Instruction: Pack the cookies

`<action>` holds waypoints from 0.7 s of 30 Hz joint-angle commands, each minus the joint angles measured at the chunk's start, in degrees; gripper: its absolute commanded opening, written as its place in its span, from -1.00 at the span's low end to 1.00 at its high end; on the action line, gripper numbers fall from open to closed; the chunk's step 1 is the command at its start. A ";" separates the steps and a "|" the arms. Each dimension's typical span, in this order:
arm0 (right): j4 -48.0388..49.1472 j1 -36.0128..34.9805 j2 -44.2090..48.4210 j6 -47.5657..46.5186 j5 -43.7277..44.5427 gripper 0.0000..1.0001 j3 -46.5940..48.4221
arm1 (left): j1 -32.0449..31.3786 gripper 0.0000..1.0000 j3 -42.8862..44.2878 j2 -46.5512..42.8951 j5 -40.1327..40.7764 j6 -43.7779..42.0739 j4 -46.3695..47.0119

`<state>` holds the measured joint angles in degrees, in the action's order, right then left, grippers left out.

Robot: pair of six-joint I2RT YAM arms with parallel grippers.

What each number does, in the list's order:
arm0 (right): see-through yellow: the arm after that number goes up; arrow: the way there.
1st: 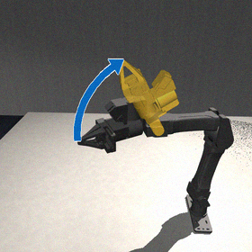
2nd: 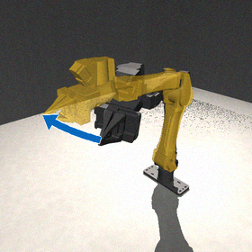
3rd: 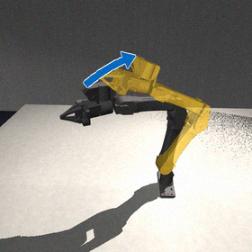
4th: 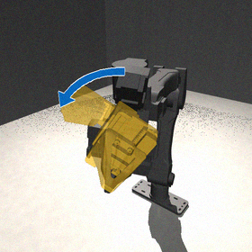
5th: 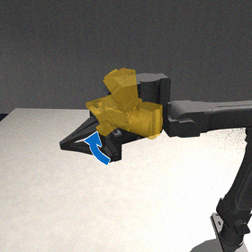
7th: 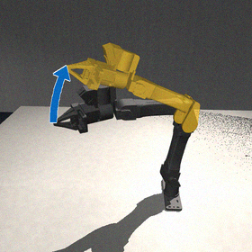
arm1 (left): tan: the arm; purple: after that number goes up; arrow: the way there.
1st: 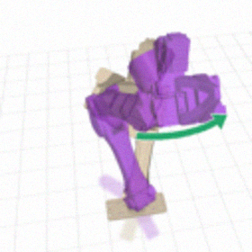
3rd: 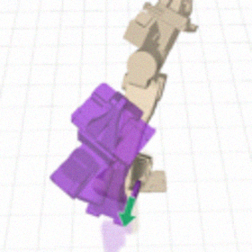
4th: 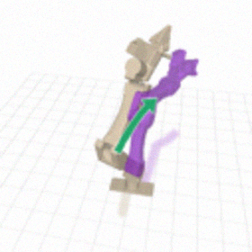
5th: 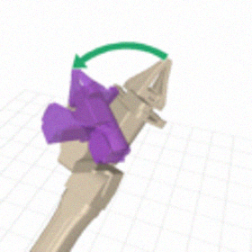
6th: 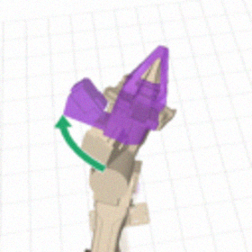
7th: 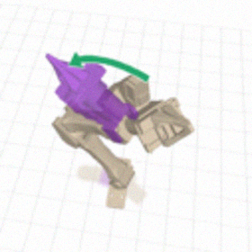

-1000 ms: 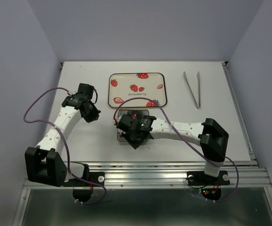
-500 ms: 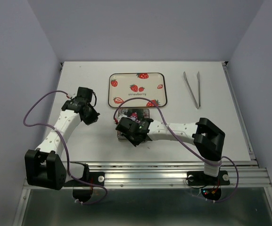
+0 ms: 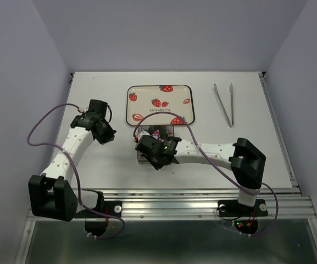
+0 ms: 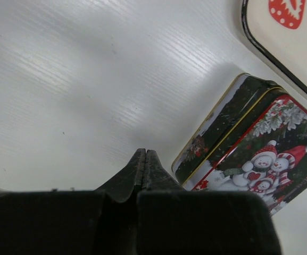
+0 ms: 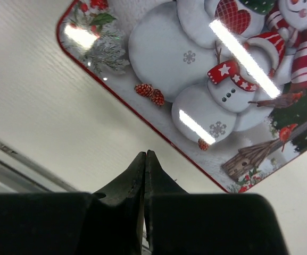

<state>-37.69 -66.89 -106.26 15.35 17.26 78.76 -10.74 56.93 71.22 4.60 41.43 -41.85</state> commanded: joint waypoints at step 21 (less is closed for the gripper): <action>4.64 24.79 -1.85 -1.39 -2.22 -0.98 13.88 | -10.53 -1.00 26.83 24.49 -5.92 -0.48 10.30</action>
<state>-36.58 -40.34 -108.55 15.55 15.81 92.05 -19.94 81.03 96.66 -1.39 40.95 -32.75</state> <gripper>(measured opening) 0.021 0.025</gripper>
